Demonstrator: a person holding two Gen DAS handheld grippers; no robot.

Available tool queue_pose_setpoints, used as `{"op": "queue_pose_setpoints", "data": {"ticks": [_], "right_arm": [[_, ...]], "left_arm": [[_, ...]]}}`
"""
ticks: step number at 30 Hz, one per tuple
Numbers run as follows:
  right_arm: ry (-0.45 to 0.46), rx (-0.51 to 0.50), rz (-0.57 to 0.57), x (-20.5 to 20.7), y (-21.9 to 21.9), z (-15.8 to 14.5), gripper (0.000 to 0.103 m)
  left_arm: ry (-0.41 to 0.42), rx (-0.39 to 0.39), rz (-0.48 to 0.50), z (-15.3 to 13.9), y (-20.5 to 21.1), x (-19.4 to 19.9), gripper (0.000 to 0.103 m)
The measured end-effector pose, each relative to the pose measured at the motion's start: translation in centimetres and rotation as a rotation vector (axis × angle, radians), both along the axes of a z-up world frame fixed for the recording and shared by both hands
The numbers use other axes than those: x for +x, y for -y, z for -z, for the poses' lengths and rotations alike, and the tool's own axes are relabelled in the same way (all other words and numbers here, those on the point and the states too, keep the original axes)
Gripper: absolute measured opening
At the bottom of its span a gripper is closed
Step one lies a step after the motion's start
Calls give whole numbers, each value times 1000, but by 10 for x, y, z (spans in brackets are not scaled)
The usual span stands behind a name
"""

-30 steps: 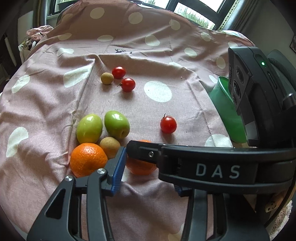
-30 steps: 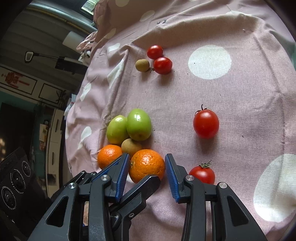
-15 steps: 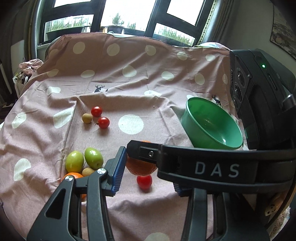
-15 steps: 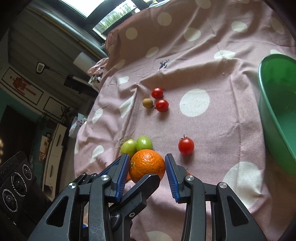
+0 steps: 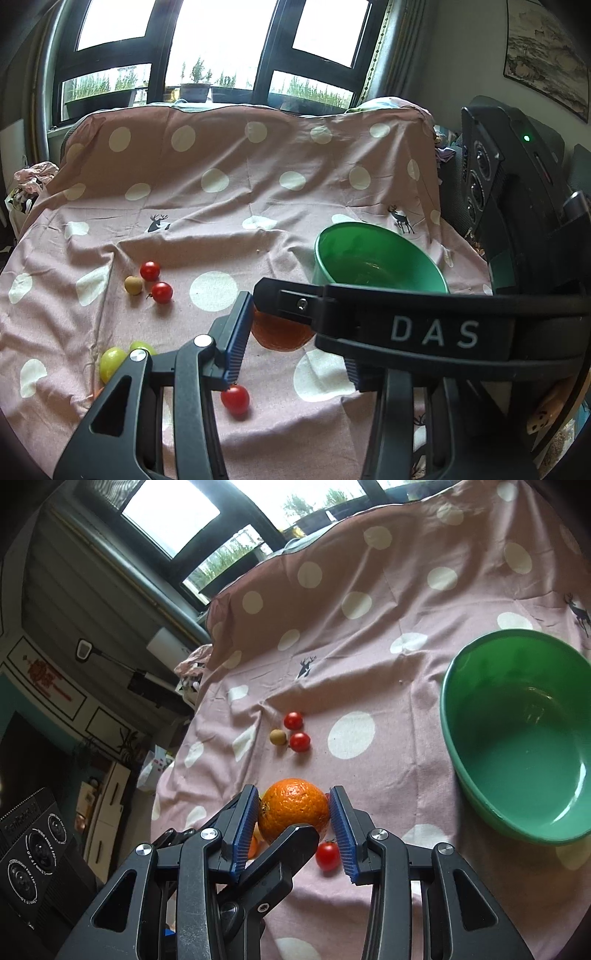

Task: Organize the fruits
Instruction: 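Carry the orange with the right gripper over the green bowl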

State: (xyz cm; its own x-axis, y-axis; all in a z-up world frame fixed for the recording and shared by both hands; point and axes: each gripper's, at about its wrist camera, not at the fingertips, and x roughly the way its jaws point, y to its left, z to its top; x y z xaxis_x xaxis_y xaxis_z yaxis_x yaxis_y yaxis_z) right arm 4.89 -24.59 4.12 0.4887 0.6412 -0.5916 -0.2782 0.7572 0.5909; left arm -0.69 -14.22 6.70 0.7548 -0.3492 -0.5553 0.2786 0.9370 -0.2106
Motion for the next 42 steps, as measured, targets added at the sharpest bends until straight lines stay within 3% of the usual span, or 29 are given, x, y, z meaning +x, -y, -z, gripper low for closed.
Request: {"op": "queue_pose_setpoints", "data": {"ticks": [10,33,42], "right_arm": [[33,31,94,-4,38,-8,43],[37,37,317,-6,118,-4,43],[-16,40,403,1,143,9,43]], "left_arm": [[62,-9,55,-10,32,4,44],[49,-10,233,-12,106,32,42],[6,-16,297,0,129,48,42]]}}
